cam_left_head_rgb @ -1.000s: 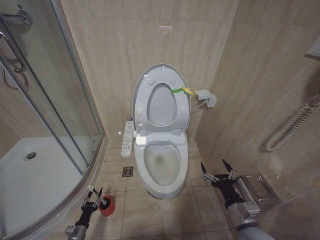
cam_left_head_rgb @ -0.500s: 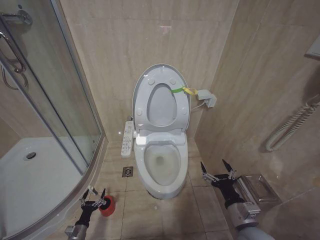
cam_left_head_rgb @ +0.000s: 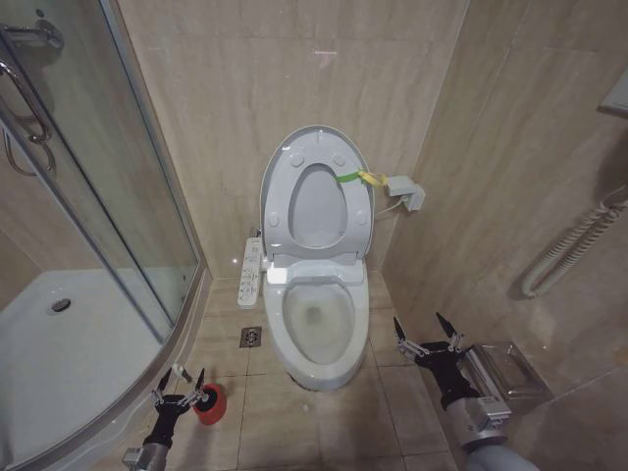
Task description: Open the toilet lid, clean the toilet bowl with a toilet brush, close the toilet lid, and flush.
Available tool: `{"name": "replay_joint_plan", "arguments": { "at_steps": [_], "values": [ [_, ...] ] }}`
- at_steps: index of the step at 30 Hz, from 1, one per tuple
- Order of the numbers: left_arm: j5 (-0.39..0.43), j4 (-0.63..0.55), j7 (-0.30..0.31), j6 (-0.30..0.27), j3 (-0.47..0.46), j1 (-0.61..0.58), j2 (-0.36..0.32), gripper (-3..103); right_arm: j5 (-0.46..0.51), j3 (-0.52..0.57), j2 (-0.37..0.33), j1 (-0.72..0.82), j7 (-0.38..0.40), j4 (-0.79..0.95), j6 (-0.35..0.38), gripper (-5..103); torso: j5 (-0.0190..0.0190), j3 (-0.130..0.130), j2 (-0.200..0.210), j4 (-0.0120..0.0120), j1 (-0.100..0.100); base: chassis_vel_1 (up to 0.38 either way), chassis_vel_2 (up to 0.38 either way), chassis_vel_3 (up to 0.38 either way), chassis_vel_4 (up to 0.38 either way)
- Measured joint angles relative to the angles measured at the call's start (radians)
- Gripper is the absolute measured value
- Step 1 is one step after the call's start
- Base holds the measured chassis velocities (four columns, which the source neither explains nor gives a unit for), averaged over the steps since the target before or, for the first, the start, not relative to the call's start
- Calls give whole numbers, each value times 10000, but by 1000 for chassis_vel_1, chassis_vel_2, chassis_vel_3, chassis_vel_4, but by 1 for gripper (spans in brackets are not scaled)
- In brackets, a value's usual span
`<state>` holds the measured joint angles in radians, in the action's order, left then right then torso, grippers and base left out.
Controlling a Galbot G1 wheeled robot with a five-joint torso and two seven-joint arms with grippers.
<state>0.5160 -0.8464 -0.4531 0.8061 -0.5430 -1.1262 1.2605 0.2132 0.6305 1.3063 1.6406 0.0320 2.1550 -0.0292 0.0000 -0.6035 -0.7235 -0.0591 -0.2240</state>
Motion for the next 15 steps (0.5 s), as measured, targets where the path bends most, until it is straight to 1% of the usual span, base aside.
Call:
{"name": "replay_joint_plan", "arguments": {
  "at_steps": [4,7,8,11,12,13,14,15],
  "values": [
    [-185,-430,215,-164,-17,-204,-17,100,0,0,0,0,0,0,0,100,0,0,0,1,0,0,0,0,0],
    [-276,-1184,515,-434,-17,-487,-18,100,0,0,0,0,-1,0,0,100,0,0,0,1,0,0,0,0,0],
    [-276,-1184,515,-434,-17,-487,-18,100,0,0,0,0,-1,0,0,100,0,0,0,1,0,0,0,0,0],
    [-399,-2536,1023,-1045,-18,-911,-37,100,0,0,0,0,-1,0,0,100,-1,0,0,0,0,0,0,0,0],
    [-399,-2536,1023,-1045,-18,-911,-37,100,0,0,0,0,-1,0,0,100,-1,0,0,0,0,0,0,0,0],
    [-425,-3110,1345,-1322,-10,-1106,-57,100,0,0,0,0,0,0,0,100,2,0,0,-1,0,0,0,0,0],
    [-428,-3433,1540,-1499,3,-1219,-63,100,0,0,0,0,-1,0,0,100,4,0,0,0,0,0,0,0,0],
    [-440,-4104,1879,-1870,12,-1441,-72,100,0,0,0,1,2,-1,0,100,0,-1,0,2,-1,0,0,0,0]
  ]
}}
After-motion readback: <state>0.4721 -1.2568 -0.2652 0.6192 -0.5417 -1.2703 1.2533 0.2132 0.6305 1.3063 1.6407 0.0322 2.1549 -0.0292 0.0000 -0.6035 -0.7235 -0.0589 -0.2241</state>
